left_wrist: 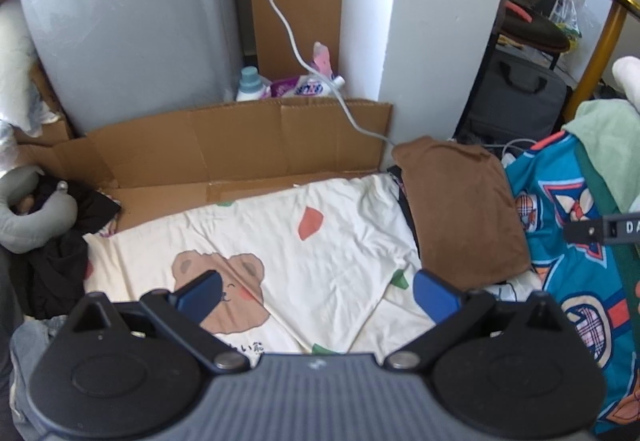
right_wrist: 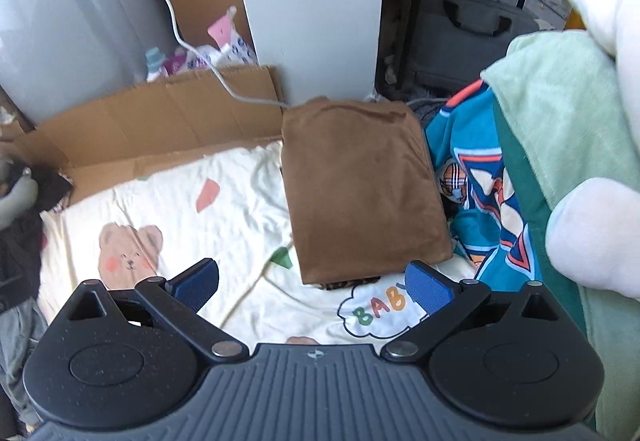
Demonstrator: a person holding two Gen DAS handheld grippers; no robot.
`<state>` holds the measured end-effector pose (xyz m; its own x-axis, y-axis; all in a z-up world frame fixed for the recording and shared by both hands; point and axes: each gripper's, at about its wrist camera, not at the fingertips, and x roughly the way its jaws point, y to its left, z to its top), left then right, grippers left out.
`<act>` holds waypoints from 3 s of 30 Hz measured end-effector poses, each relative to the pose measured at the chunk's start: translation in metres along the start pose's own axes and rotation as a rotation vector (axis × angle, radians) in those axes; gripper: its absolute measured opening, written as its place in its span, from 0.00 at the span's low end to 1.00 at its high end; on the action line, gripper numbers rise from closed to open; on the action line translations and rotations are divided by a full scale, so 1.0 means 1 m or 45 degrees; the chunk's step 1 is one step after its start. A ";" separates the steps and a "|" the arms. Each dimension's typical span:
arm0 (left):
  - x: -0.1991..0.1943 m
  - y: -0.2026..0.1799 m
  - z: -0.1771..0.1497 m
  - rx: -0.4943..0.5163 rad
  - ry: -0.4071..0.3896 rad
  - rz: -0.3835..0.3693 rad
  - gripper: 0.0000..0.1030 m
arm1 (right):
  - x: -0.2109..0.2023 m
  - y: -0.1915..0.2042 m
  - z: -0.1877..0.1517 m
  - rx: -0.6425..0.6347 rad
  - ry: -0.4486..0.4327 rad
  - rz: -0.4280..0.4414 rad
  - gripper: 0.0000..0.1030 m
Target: Fold clothes
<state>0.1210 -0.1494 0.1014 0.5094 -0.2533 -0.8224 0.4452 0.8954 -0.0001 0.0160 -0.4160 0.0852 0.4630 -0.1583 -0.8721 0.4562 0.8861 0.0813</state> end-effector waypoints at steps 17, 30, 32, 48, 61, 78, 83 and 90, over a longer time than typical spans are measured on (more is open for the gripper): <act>-0.039 0.020 -0.042 -0.084 -0.023 0.063 1.00 | -0.025 0.027 -0.053 0.022 -0.124 0.042 0.99; -0.054 0.028 -0.094 -0.153 -0.013 0.148 1.00 | -0.034 0.034 -0.106 -0.008 -0.163 0.076 0.99; -0.053 0.031 -0.099 -0.173 -0.011 0.160 1.00 | -0.037 0.036 -0.112 -0.024 -0.202 0.047 0.99; -0.033 0.055 -0.153 -0.215 0.010 0.219 1.00 | -0.021 0.068 -0.149 -0.174 -0.160 0.048 0.99; -0.036 0.060 -0.177 -0.298 0.035 0.277 1.00 | -0.017 0.104 -0.172 -0.307 -0.163 0.113 0.99; -0.020 0.048 -0.182 -0.293 0.072 0.269 1.00 | -0.003 0.123 -0.191 -0.418 -0.098 0.143 0.99; -0.017 0.045 -0.182 -0.288 0.081 0.267 1.00 | -0.004 0.125 -0.189 -0.422 -0.100 0.148 0.99; -0.016 0.046 -0.183 -0.291 0.085 0.265 1.00 | -0.004 0.122 -0.186 -0.411 -0.098 0.150 0.99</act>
<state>-0.0020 -0.0374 0.0107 0.5192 -0.0384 -0.8538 0.1555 0.9866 0.0502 -0.0719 -0.2261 0.0088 0.5598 -0.0684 -0.8258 0.1379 0.9904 0.0115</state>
